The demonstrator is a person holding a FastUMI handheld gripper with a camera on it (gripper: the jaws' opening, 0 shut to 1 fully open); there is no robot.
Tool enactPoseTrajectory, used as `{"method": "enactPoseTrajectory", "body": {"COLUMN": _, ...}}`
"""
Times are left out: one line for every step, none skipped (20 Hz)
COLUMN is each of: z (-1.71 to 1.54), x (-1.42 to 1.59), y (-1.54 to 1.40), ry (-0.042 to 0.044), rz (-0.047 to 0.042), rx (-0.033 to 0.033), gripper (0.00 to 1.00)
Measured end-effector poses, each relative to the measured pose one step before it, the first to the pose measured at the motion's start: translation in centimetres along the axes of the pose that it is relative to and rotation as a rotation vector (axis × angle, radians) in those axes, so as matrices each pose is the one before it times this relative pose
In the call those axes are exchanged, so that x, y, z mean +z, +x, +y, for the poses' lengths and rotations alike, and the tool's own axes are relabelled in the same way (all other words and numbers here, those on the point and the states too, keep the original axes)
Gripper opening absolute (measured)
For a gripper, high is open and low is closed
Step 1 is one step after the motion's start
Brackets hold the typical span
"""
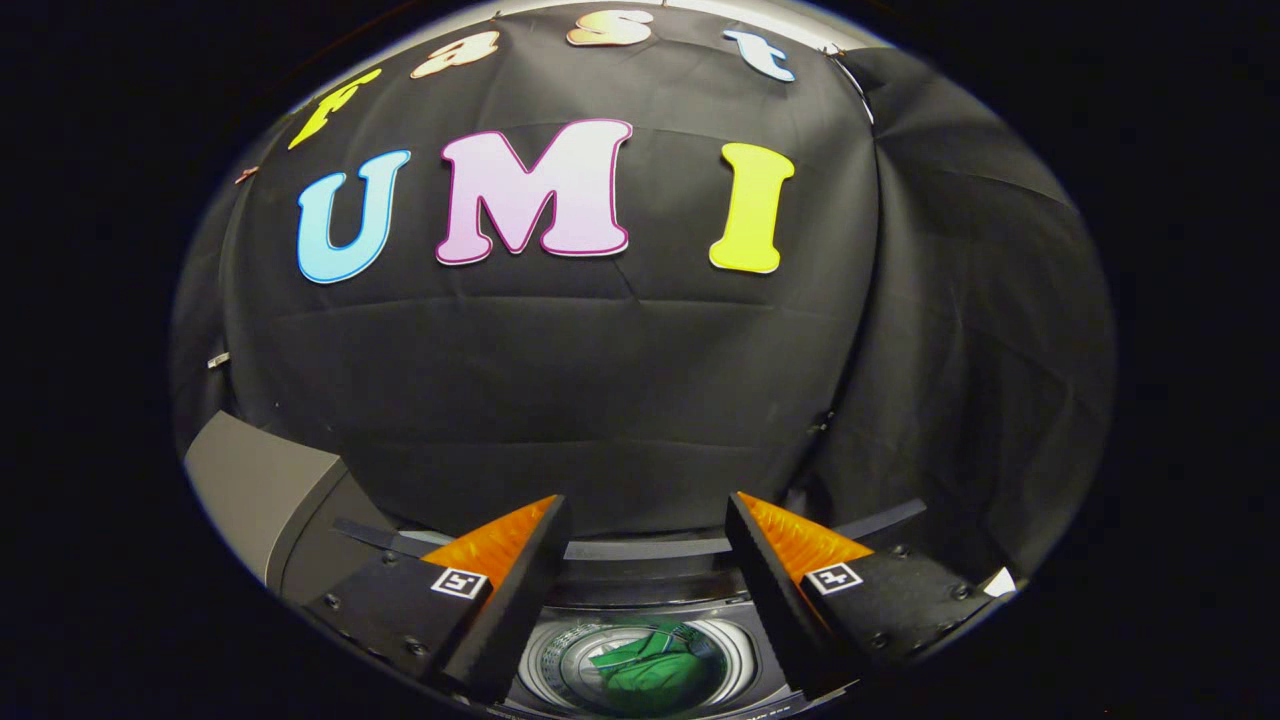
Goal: Put the clothes into the washing machine and then close the washing machine lid.
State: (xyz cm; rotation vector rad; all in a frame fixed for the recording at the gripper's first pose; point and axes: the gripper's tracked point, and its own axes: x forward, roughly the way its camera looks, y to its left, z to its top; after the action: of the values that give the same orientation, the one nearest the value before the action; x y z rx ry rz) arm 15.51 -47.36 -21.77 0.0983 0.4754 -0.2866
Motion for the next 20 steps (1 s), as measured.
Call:
{"method": "enactPoseTrajectory", "body": {"z": -0.01, "x": -0.28, "y": -0.265, "ry": -0.00067, "rz": 0.01308, "rx": -0.00342, "gripper": 0.99}}
{"method": "enactPoseTrajectory", "body": {"z": 0.022, "x": -0.187, "y": -0.2, "ry": -0.00263, "rz": 0.01272, "rx": -0.00379, "gripper": 0.99}}
{"method": "enactPoseTrajectory", "body": {"z": -0.071, "x": -0.233, "y": -0.207, "ry": -0.00337, "rz": 0.00685, "rx": -0.00261, "gripper": 0.99}}
{"method": "enactPoseTrajectory", "body": {"z": -0.038, "x": -0.147, "y": -0.377, "ry": -0.00122, "rz": 0.00543, "rx": -0.00277, "gripper": 0.99}}
{"method": "enactPoseTrajectory", "body": {"z": -0.034, "x": -0.228, "y": -0.308, "ry": -0.00039, "rz": 0.00496, "rx": -0.00242, "gripper": 0.99}}
{"method": "enactPoseTrajectory", "body": {"z": -0.117, "x": -0.099, "y": -0.211, "ry": -0.00076, "rz": 0.00483, "rx": -0.00358, "gripper": 0.99}}
{"method": "enactPoseTrajectory", "body": {"z": -0.027, "x": -0.265, "y": -0.206, "ry": -0.00217, "rz": 0.00852, "rx": -0.00344, "gripper": 0.99}}
{"method": "enactPoseTrajectory", "body": {"z": -0.015, "x": -0.323, "y": -0.226, "ry": -0.0014, "rz": 0.00871, "rx": -0.00373, "gripper": 0.99}}
{"method": "enactPoseTrajectory", "body": {"z": 0.04, "x": -0.32, "y": -0.264, "ry": -0.00133, "rz": 0.00371, "rx": -0.00286, "gripper": 0.99}}
{"method": "enactPoseTrajectory", "body": {"z": -0.109, "x": -0.217, "y": -0.279, "ry": -0.0031, "rz": 0.00412, "rx": -0.00225, "gripper": 0.99}}
{"method": "enactPoseTrajectory", "body": {"z": -0.027, "x": -0.191, "y": -0.327, "ry": -0.00417, "rz": 0.00749, "rx": -0.00117, "gripper": 0.99}}
{"method": "enactPoseTrajectory", "body": {"z": -0.042, "x": -0.3, "y": -0.143, "ry": -0.00149, "rz": 0.00995, "rx": -0.00047, "gripper": 0.99}}
{"method": "enactPoseTrajectory", "body": {"z": -0.066, "x": -0.207, "y": -0.234, "ry": -0.00129, "rz": 0.0082, "rx": 0.0014, "gripper": 0.99}}
{"method": "enactPoseTrajectory", "body": {"z": 0.038, "x": -0.322, "y": -0.188, "ry": -0.00053, "rz": 0.01042, "rx": 0.00189, "gripper": 0.98}}
{"method": "enactPoseTrajectory", "body": {"z": -0.08, "x": -0.267, "y": -0.284, "ry": -0.00085, "rz": 0.007, "rx": -0.00003, "gripper": 0.98}}
{"method": "enactPoseTrajectory", "body": {"z": 0.017, "x": -0.479, "y": -0.222, "ry": -0.00292, "rz": 0.01165, "rx": 0.00089, "gripper": 0.98}}
{"method": "enactPoseTrajectory", "body": {"z": -0.02, "x": -0.356, "y": -0.273, "ry": -0.00187, "rz": 0.00779, "rx": 0.00069, "gripper": 0.98}}
{"method": "enactPoseTrajectory", "body": {"z": -0.035, "x": -0.41, "y": -0.296, "ry": -0.00367, "rz": 0.0086, "rx": -0.00134, "gripper": 0.97}}
{"method": "enactPoseTrajectory", "body": {"z": 0.077, "x": -0.691, "y": -0.328, "ry": -0.00747, "rz": 0.01338, "rx": 0.00035, "gripper": 0.97}}
{"method": "enactPoseTrajectory", "body": {"z": 0.032, "x": -0.506, "y": -0.307, "ry": -0.00652, "rz": 0.01032, "rx": 0.00021, "gripper": 0.97}}
